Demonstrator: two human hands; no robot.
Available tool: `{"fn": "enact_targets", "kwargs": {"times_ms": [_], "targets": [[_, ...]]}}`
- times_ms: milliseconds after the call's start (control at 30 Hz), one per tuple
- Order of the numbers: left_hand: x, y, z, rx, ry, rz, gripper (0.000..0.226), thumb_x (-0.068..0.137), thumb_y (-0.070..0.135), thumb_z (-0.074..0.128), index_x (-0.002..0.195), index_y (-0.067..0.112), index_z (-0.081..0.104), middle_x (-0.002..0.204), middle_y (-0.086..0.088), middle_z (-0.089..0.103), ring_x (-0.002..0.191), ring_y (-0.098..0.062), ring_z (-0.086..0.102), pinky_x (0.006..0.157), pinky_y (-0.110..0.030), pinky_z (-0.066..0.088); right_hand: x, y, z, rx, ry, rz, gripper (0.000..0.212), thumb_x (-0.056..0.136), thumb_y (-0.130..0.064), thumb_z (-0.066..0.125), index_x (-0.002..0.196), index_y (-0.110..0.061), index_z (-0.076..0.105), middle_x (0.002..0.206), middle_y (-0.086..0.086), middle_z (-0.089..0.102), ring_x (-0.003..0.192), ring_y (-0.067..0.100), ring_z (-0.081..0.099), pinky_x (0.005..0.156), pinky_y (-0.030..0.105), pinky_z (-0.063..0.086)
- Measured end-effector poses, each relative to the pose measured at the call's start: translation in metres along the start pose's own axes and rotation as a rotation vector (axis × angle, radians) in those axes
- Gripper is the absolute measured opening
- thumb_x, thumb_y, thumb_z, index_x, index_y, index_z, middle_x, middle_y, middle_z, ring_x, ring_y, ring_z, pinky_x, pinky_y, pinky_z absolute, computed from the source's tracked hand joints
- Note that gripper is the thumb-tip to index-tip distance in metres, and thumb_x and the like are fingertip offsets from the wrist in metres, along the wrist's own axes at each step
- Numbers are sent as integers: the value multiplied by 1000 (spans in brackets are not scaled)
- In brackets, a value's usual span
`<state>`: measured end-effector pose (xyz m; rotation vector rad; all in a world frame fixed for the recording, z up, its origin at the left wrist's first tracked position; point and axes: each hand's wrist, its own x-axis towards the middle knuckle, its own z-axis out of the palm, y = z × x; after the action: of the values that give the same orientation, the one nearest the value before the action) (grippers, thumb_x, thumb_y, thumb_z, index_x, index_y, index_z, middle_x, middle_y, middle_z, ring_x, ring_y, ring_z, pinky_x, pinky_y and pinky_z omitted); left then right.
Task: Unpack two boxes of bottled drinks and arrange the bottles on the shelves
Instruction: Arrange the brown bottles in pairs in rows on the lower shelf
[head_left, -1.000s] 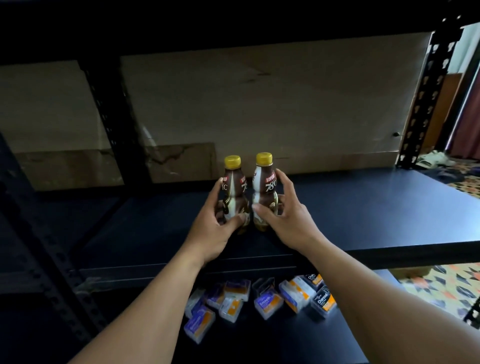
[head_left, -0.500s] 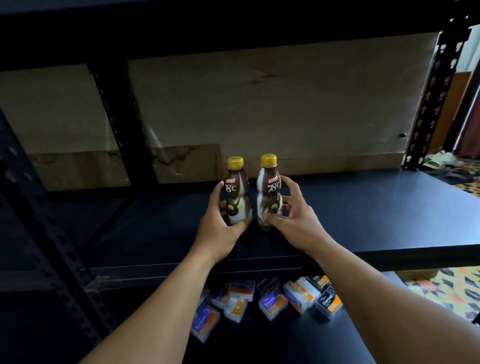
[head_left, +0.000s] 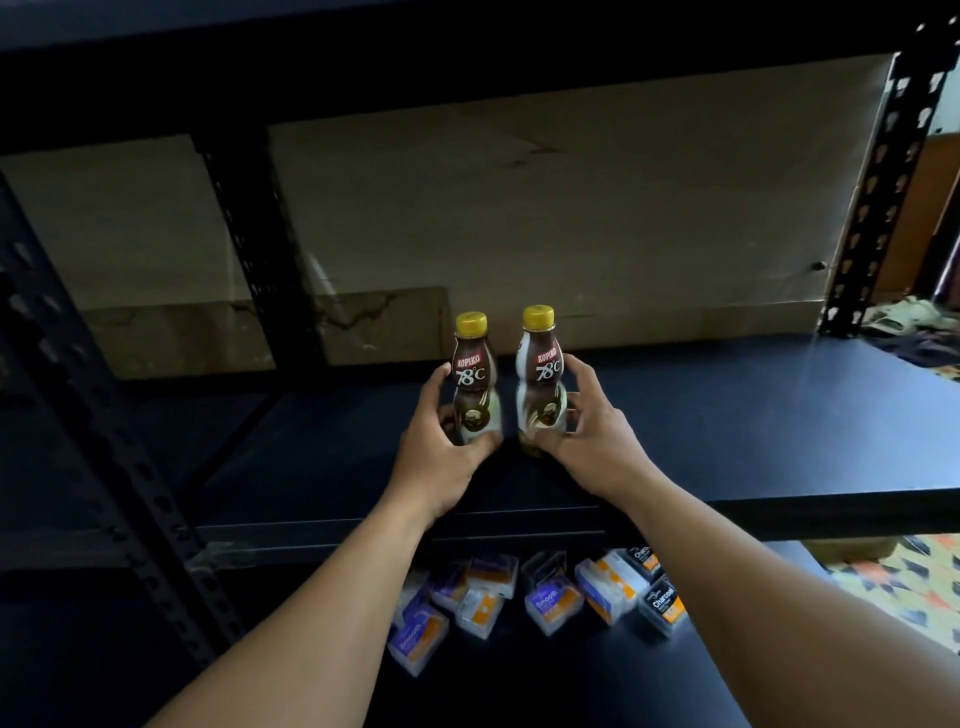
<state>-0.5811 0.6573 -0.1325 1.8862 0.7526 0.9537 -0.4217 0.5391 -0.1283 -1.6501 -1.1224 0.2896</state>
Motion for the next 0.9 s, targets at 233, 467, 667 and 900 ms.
{"fn": "enact_targets", "kwargs": {"times_ms": [233,467,667,900], "targets": [[-2,3,2,3,-4,22,82,79,26,87,145,45,41,110,32,61,97,22,58,88,-14,46,1,1,1,11,-16,-20,87,85,-26,81,148,-53,27,112,-14,73,102,3,68,92,30,54],[0,-1,2,-2,-37,53,79,81,23,83,136,60,39,111,28,67,104,7,64,95,-23,52,-1,-4,4,-53,-9,-21,89,87,-28,80,148,-57,22,109,-21,74,100,0,70,98,34,54],[1,-3,2,5,-62,51,91,81,26,84,150,51,29,127,19,64,117,-2,61,105,-34,50,-1,-5,5,-67,-20,-24,90,87,-28,80,148,-59,22,113,-20,74,100,0,70,97,34,54],[-1,1,2,38,-61,63,94,82,25,84,147,62,27,120,27,64,112,8,59,93,-15,46,-2,-4,3,-44,-39,-29,92,88,-30,79,153,-54,19,107,-27,73,96,-5,69,86,20,50]]}}
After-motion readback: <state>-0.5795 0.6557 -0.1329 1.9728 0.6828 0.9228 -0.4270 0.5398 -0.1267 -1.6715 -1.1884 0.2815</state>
